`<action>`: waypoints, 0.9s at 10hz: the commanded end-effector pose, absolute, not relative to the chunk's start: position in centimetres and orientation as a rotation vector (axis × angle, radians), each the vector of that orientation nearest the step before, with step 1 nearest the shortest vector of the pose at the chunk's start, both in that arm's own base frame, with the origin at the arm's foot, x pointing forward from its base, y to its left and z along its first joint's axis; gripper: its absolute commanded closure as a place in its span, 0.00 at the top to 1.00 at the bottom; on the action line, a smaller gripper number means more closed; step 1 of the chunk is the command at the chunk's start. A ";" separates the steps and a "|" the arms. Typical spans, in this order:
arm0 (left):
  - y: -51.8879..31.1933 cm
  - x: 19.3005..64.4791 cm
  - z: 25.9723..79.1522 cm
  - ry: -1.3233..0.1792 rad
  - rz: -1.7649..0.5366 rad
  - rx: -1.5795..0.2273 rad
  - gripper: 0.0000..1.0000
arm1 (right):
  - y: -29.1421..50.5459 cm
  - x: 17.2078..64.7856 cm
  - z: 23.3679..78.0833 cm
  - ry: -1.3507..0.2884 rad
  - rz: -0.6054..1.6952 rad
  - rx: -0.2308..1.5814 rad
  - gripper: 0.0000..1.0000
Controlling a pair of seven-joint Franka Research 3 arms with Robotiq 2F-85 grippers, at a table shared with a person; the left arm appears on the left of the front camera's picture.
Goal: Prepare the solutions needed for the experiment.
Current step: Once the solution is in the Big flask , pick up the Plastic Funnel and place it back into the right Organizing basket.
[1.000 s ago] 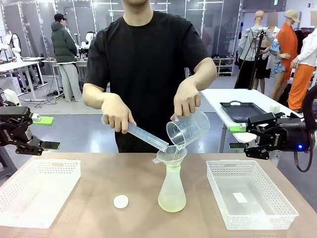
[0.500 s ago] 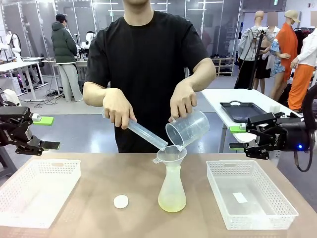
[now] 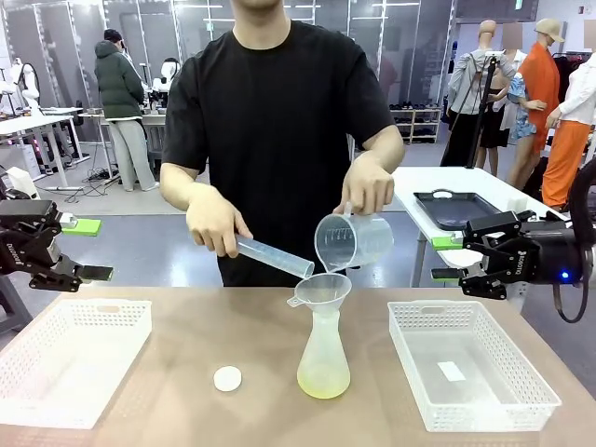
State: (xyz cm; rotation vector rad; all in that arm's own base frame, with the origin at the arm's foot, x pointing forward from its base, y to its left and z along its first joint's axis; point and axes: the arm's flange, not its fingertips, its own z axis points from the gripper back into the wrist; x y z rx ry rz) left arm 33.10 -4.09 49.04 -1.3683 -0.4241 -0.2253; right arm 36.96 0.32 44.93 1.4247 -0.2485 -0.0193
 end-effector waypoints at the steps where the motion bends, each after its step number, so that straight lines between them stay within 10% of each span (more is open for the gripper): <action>1: -4.3 33.3 49.3 -0.441 -0.233 -1.394 1.00 | 0.3 36.8 45.2 -0.255 -0.005 1.422 0.59; 9: -4.3 33.3 49.3 -0.441 -0.233 -1.394 1.00 | 0.3 36.8 45.2 -0.255 -0.005 1.422 0.59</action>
